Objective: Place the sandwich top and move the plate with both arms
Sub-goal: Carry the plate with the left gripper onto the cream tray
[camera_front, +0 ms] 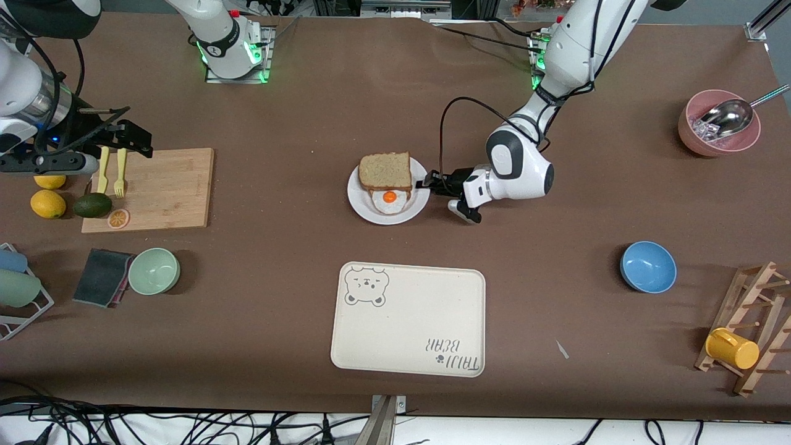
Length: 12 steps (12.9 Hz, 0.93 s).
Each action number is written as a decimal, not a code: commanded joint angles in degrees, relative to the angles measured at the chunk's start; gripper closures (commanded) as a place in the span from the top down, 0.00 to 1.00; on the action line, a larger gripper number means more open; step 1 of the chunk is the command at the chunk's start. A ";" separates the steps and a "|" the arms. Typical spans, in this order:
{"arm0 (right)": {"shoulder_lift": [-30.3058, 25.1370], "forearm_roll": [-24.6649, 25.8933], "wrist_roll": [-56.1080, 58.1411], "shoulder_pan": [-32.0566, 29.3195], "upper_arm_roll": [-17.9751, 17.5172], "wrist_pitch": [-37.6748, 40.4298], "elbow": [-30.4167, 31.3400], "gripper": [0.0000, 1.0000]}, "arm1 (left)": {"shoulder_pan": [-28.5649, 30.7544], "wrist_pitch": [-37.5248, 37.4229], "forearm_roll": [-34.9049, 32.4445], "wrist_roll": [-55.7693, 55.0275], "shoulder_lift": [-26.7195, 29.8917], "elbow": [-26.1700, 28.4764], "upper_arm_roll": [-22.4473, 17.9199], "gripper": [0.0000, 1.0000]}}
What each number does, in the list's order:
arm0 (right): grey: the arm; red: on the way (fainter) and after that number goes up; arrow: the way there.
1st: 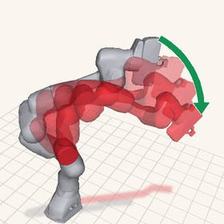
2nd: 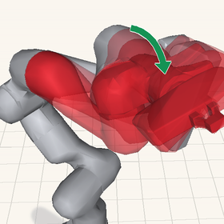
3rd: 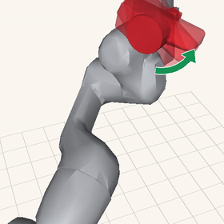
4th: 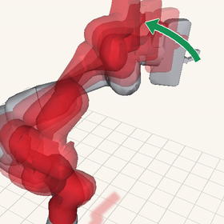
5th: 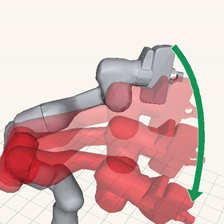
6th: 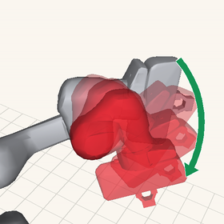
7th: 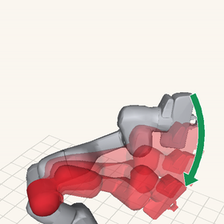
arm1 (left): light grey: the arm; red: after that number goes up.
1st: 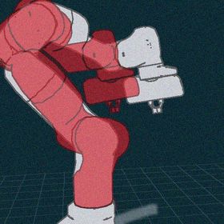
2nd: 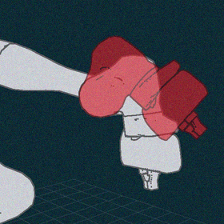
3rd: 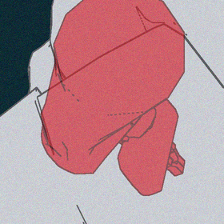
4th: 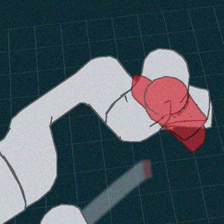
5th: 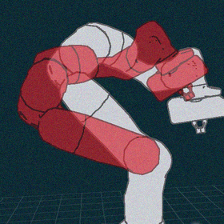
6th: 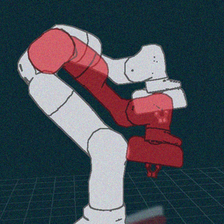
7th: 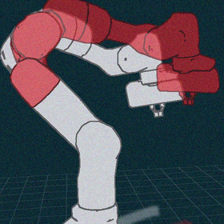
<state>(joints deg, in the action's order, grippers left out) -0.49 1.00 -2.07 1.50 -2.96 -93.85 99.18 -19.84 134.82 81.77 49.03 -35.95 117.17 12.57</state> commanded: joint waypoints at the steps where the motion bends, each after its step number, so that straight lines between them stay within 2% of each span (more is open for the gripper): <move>1: 0.32 -0.65 0.49 -0.44 -0.12 0.51 -1.10 1.00 | 1.55 -1.21 2.96 1.68 -0.52 -0.54 0.00 0.00; 8: 0.32 -0.65 0.75 -0.53 -0.12 0.51 -1.01 1.00 | 7.97 -11.49 4.98 -0.43 -0.08 -2.55 0.00 0.00; 12: 0.58 -0.65 0.75 -0.71 -0.12 0.51 -1.01 1.00 | 8.68 -11.68 4.11 -5.25 -2.79 -13.51 -0.70 0.00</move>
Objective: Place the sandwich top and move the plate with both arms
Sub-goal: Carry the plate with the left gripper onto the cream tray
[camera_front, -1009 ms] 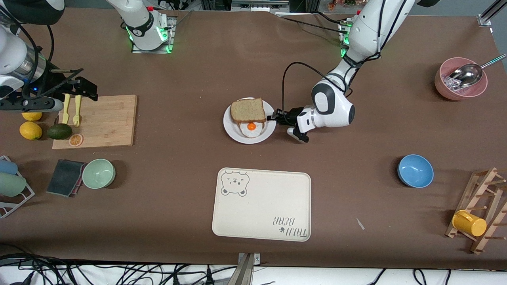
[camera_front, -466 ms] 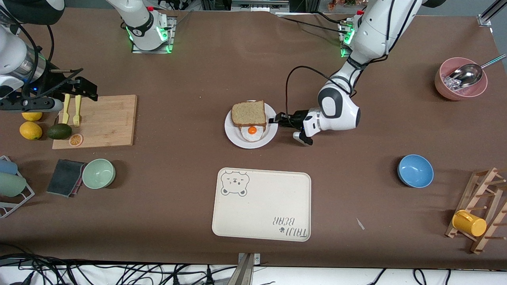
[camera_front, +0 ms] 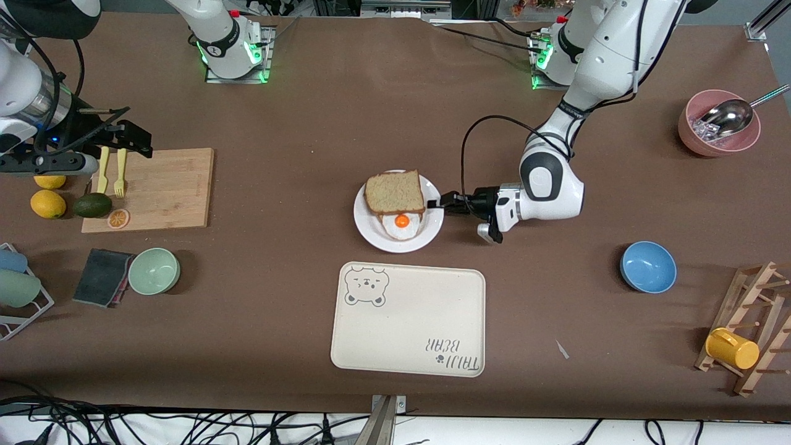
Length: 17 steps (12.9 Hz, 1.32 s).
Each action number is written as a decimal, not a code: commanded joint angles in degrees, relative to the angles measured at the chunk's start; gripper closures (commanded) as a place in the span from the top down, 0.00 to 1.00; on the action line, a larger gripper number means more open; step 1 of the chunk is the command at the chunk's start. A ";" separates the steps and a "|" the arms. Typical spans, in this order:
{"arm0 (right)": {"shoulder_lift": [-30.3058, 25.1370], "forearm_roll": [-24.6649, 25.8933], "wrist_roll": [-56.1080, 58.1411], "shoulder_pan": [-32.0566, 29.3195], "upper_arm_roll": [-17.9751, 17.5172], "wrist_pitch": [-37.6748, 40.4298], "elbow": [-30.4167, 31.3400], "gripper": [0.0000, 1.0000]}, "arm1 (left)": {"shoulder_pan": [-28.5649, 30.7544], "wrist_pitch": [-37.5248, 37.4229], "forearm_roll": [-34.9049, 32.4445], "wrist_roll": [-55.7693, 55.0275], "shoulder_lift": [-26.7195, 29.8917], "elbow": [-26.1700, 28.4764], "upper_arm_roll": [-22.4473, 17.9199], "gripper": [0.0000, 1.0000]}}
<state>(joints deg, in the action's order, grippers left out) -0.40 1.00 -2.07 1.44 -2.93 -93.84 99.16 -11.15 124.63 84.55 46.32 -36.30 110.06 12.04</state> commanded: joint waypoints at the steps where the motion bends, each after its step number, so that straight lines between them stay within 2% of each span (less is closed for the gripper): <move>1: 0.48 -0.65 0.84 -0.73 -0.15 0.50 -1.07 1.00 | -0.10 -1.33 1.05 -3.42 -3.86 -9.65 -0.70 0.00; 6: 0.48 -0.65 0.93 -0.73 -0.15 0.59 -0.98 1.00 | -0.19 -0.80 0.88 -9.82 -13.17 -25.03 -5.01 0.00; 8: 0.48 -0.65 0.93 -0.91 -0.15 0.59 -0.98 1.00 | -0.71 -0.71 0.88 -14.30 -17.21 -32.41 -8.51 0.00; 12: 0.66 -0.65 1.37 -1.08 0.29 0.59 -0.98 1.00 | -0.89 1.21 1.49 -17.84 -25.21 -42.97 -9.58 0.00; 17: 0.84 -0.65 1.37 -1.08 0.29 0.59 -1.07 1.00 | -3.88 3.60 1.49 -18.19 -27.25 -43.08 -9.58 0.00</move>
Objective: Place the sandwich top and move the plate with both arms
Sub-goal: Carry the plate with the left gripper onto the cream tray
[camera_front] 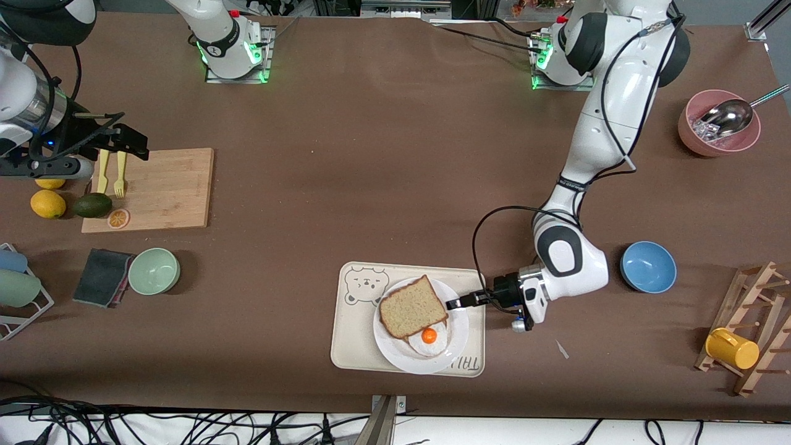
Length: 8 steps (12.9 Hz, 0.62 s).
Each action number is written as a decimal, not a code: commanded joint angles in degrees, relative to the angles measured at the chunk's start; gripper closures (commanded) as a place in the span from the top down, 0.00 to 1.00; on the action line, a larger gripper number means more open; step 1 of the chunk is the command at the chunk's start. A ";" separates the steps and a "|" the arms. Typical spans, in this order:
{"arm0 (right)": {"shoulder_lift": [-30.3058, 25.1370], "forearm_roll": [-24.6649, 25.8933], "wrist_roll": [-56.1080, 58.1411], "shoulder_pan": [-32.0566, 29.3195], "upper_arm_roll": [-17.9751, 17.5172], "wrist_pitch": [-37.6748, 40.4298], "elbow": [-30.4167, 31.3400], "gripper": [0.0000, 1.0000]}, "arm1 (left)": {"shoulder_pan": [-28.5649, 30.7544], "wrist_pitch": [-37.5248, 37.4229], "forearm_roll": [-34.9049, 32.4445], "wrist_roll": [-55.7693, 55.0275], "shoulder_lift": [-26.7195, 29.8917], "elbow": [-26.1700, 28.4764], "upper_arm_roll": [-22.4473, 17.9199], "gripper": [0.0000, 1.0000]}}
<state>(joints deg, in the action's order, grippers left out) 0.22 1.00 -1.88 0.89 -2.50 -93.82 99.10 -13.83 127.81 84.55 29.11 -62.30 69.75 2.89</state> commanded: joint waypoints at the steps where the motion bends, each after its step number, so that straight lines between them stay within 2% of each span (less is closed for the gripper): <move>1: 0.22 -0.65 1.18 -0.54 -0.13 0.57 -1.01 1.00 | -1.29 1.03 1.58 -0.99 -1.41 -2.86 -0.43 0.00; 5: 0.22 -0.65 1.18 -0.54 -0.13 0.57 -1.01 1.00 | -2.25 2.97 1.41 -0.29 -1.94 -2.51 -0.43 0.00; 6: 0.22 -0.65 1.18 -0.54 -0.13 0.57 -1.01 1.00 | -2.17 2.97 0.97 -0.37 -1.86 -2.51 -0.43 0.13; 7: 0.22 -0.65 1.18 -0.54 -0.13 0.57 -0.93 1.00 | -2.17 2.97 0.97 -0.29 -1.77 -2.42 -0.43 0.66; 8: 0.30 -0.65 1.26 -0.54 0.30 0.48 -0.93 1.00 | -2.25 3.06 0.97 0.06 -1.59 -2.16 -0.43 1.00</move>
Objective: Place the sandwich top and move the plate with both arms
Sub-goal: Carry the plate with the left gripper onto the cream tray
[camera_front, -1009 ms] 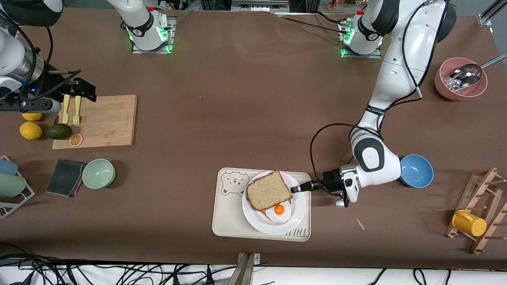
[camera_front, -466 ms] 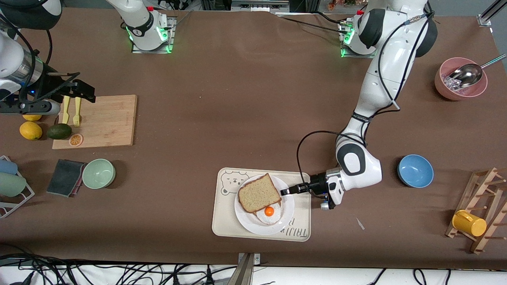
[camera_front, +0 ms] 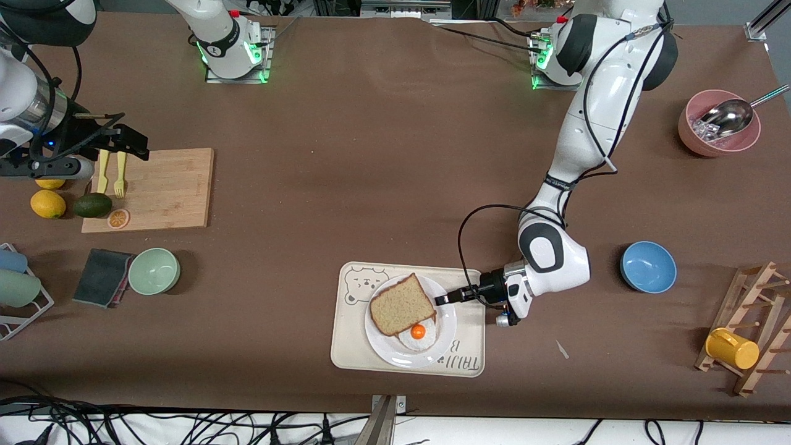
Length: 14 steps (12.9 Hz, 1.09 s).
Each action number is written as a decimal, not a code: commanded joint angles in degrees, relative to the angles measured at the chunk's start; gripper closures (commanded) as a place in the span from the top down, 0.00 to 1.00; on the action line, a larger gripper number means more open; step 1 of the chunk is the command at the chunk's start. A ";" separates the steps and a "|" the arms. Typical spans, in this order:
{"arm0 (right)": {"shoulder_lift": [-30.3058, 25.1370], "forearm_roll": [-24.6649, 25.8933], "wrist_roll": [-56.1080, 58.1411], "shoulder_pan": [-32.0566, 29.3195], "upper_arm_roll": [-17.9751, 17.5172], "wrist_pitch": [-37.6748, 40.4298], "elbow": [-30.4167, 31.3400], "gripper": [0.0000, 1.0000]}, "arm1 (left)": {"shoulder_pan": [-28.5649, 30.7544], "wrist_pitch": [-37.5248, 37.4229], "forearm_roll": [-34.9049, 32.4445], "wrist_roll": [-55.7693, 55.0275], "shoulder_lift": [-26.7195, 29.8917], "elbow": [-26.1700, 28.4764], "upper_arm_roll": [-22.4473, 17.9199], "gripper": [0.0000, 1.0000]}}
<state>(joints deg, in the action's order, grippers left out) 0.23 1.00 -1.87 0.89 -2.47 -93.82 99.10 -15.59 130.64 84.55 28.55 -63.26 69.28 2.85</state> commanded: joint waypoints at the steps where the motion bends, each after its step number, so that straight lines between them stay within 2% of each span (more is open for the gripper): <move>1: 0.29 -0.82 1.26 -0.54 0.62 0.48 -1.01 1.00 | -0.32 0.14 0.88 0.19 -0.29 -1.69 -0.39 1.00; 4: 0.29 -0.82 1.26 -0.54 0.62 0.48 -1.01 1.00 | 0.29 0.05 -0.95 -0.07 1.11 -1.69 -0.83 1.00; 7: 0.29 -0.82 1.26 -0.54 0.62 0.39 -1.01 1.00 | 1.44 -0.47 -9.90 -5.75 4.71 -0.90 -0.83 1.00; 11: 0.29 -0.82 1.26 -0.54 0.62 0.48 -1.01 1.00 | 1.70 -1.52 -32.55 -16.14 9.98 -0.72 -0.92 1.00; 14: 0.29 -0.82 1.26 -0.54 0.62 0.39 -1.01 1.00 | 3.37 -8.36 -48.21 -18.35 14.20 -0.72 -1.62 1.00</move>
<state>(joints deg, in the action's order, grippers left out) 0.27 1.00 -1.72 0.86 -1.72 -93.83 99.06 -13.07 126.24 42.97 11.22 -52.37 66.85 1.68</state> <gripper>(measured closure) 0.000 0.000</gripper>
